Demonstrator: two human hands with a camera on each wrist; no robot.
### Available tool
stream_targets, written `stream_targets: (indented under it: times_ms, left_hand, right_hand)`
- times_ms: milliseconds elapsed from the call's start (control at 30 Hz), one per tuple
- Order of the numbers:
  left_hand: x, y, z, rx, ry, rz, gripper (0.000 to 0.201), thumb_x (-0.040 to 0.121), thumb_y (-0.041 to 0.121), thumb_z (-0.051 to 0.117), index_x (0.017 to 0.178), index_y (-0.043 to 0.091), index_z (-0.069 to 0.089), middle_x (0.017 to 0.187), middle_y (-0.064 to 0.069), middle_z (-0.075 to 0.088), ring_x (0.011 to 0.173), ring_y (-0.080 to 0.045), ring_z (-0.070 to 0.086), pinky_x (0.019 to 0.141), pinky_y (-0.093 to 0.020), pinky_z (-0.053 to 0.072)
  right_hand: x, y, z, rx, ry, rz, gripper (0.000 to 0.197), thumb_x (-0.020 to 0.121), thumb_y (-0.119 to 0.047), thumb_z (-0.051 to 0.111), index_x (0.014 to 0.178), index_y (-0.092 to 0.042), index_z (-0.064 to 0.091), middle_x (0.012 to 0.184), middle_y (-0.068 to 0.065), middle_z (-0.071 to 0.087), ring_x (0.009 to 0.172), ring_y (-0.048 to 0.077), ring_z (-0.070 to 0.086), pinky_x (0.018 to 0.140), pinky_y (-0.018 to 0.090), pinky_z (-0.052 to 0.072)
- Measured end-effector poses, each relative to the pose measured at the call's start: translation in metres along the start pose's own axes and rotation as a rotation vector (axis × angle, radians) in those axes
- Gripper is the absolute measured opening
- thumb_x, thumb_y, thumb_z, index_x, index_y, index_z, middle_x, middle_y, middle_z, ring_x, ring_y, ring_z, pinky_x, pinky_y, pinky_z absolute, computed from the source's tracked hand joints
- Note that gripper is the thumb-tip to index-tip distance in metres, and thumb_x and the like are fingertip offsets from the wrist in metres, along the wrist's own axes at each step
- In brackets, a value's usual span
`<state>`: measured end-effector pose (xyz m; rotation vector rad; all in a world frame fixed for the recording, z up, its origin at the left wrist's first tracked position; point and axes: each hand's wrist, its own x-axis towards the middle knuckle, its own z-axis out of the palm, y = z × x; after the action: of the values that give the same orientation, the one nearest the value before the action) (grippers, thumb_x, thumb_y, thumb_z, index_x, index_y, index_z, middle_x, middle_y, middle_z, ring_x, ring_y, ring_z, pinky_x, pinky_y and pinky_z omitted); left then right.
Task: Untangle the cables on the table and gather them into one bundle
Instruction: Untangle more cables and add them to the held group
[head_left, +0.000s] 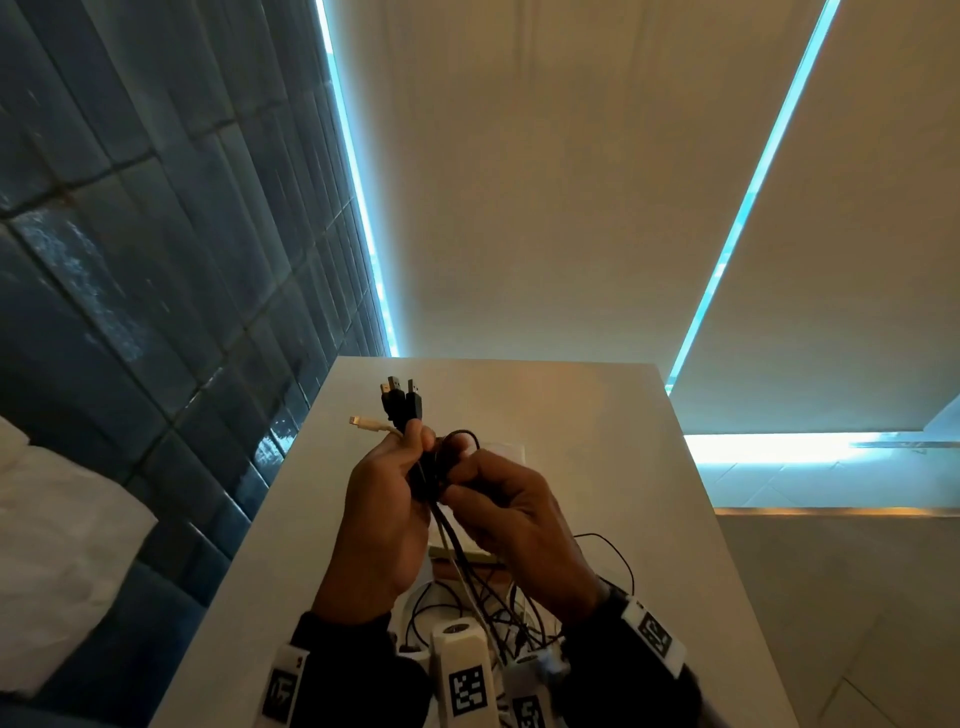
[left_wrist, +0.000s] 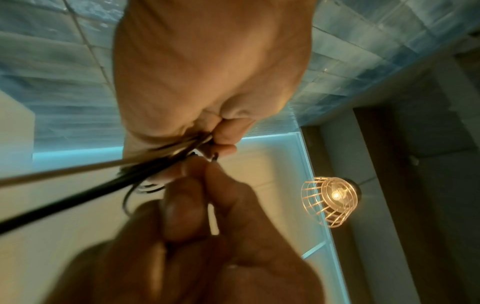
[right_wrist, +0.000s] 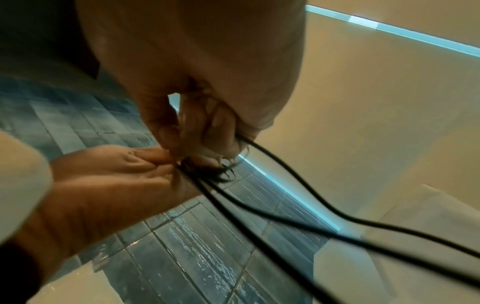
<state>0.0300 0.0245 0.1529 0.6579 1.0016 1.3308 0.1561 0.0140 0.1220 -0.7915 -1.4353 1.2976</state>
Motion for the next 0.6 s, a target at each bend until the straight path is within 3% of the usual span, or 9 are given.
stream_targets:
  times_ms: [67, 200, 433, 600]
  left_hand:
    - [-0.001, 0.003, -0.001, -0.119, -0.067, -0.015, 0.032, 0.1, 0.028, 0.035, 0.078, 0.011, 0.05, 0.077, -0.009, 0.063, 0.077, -0.022, 0.064, 0.077, -0.036, 0.05]
    - [0.0, 0.008, -0.003, -0.248, -0.113, 0.042, 0.025, 0.094, 0.026, 0.039, 0.074, 0.014, 0.047, 0.071, -0.003, 0.05, 0.06, -0.015, 0.051, 0.067, -0.032, 0.041]
    - [0.002, 0.004, -0.001, -0.25, -0.132, 0.077, 0.027, 0.096, 0.026, 0.037, 0.073, 0.015, 0.047, 0.067, 0.001, 0.046, 0.049, -0.008, 0.035, 0.052, -0.023, 0.035]
    - [0.001, 0.006, -0.005, -0.232, -0.109, 0.087, 0.03, 0.098, 0.025, 0.036, 0.072, 0.015, 0.047, 0.064, 0.002, 0.041, 0.047, -0.007, 0.031, 0.05, -0.023, 0.031]
  right_hand:
    - [-0.002, 0.003, 0.0, 0.014, -0.021, 0.041, 0.013, 0.091, -0.001, 0.056, 0.082, -0.008, 0.061, 0.057, -0.009, 0.045, 0.047, 0.006, 0.035, 0.047, 0.017, 0.031]
    - [-0.006, 0.016, -0.007, 0.075, -0.008, 0.13, 0.012, 0.09, -0.009, 0.058, 0.08, -0.011, 0.063, 0.059, -0.003, 0.043, 0.05, 0.01, 0.032, 0.046, 0.02, 0.026]
    - [-0.011, 0.045, -0.017, -0.022, 0.014, 0.17, 0.02, 0.098, -0.009, 0.052, 0.081, -0.007, 0.063, 0.055, -0.011, 0.045, 0.05, 0.004, 0.035, 0.047, 0.013, 0.032]
    - [-0.015, 0.065, -0.019, -0.125, 0.055, 0.226, 0.021, 0.097, -0.009, 0.052, 0.08, -0.002, 0.062, 0.054, -0.013, 0.051, 0.051, 0.001, 0.041, 0.051, 0.013, 0.036]
